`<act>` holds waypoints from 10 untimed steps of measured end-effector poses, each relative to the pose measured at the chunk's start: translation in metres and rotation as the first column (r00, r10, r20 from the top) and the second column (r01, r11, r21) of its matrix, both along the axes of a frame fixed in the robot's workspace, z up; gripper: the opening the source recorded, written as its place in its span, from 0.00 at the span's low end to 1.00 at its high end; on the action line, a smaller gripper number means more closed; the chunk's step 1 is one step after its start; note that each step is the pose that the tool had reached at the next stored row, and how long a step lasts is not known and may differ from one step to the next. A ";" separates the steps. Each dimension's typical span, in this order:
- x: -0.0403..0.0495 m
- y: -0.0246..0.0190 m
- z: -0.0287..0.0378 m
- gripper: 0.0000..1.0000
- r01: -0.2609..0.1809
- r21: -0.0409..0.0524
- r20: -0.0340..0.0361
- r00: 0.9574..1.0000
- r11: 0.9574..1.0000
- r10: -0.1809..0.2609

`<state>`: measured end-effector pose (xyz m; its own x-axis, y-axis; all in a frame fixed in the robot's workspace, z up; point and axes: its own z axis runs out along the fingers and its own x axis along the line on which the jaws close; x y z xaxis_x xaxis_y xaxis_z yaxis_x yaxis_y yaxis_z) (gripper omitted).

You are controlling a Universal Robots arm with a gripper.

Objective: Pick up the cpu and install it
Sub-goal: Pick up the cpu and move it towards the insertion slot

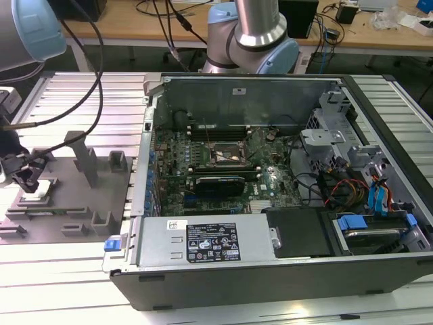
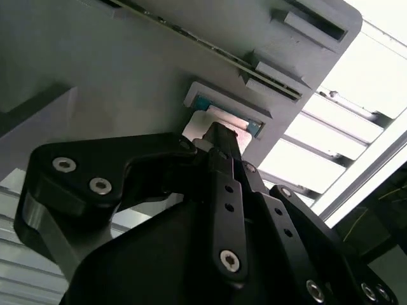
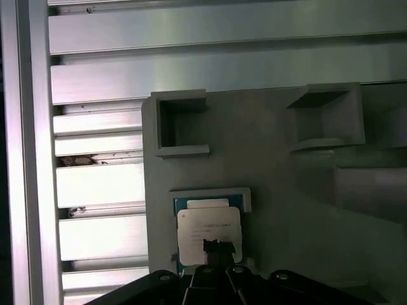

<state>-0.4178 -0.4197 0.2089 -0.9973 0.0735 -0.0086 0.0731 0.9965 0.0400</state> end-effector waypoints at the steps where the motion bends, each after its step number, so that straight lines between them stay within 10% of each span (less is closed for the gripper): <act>1: 0.0000 0.0000 -0.0002 0.11 0.000 0.000 0.000 1.000 1.000 0.000; 2: 0.0001 0.0000 -0.0003 0.42 0.000 0.000 0.000 1.000 1.000 0.000; 4: 0.0001 0.0000 -0.0004 0.66 0.000 0.000 0.000 1.000 1.000 0.000; 10: -0.0012 0.0087 -0.0102 0.66 -0.006 -0.001 0.005 1.000 1.000 0.006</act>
<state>-0.4190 -0.4111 0.1987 -0.9976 0.0674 -0.0138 0.0668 0.9970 0.0396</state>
